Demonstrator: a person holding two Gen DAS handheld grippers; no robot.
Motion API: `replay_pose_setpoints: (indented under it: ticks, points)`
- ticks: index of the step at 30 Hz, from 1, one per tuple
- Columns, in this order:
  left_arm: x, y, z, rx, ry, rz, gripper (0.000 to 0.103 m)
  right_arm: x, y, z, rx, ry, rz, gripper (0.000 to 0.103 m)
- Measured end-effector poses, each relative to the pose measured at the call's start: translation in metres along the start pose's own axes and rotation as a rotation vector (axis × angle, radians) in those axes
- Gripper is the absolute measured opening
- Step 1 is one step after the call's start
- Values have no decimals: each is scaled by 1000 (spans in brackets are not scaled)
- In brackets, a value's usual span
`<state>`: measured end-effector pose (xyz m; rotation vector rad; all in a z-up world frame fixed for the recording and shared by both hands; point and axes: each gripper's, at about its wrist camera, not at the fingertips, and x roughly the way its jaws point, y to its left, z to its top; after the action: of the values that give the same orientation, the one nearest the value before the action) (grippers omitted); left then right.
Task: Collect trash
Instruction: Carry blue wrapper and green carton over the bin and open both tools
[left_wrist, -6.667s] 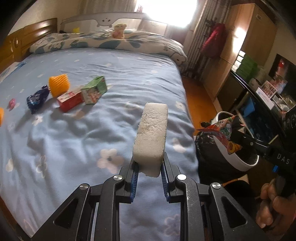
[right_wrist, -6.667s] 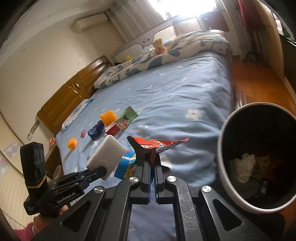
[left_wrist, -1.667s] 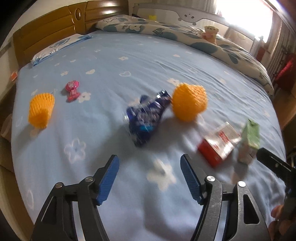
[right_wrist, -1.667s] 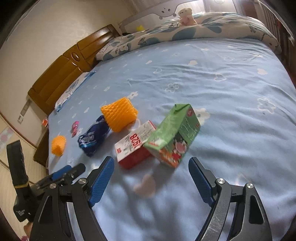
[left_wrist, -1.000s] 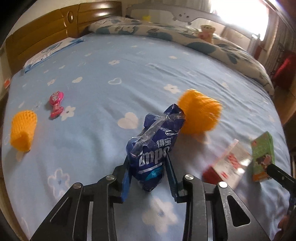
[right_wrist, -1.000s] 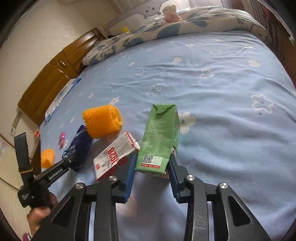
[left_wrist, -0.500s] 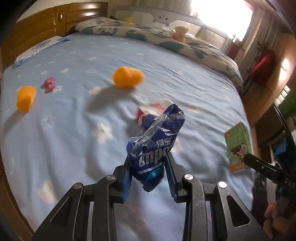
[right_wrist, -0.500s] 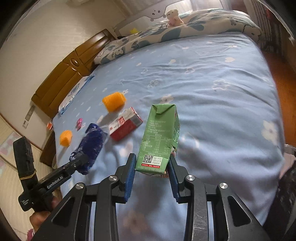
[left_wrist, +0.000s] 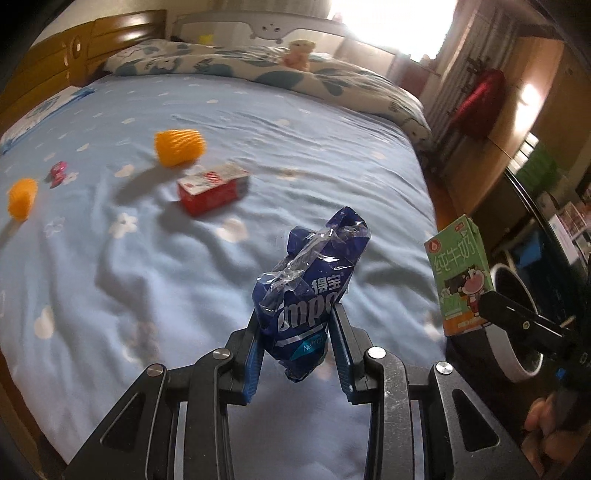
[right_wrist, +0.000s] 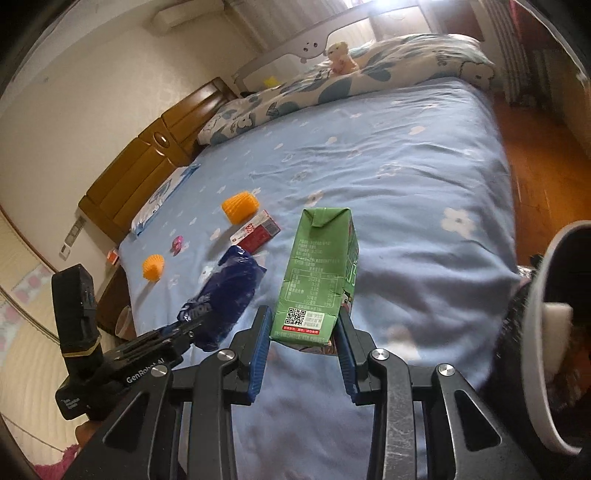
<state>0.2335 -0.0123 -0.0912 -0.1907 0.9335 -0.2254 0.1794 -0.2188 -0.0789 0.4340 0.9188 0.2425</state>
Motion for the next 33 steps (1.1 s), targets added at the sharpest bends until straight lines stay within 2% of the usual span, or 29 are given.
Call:
replay_pose_setpoints:
  ticks: [12,33]
  points:
    - [-8,-74,-12,138,21,-88,32,-54,-41,-21,74,-63,-46,34]
    - [10,-176,-11,319,55,-156,32,-127,-121,-35,201,-167,-168,34]
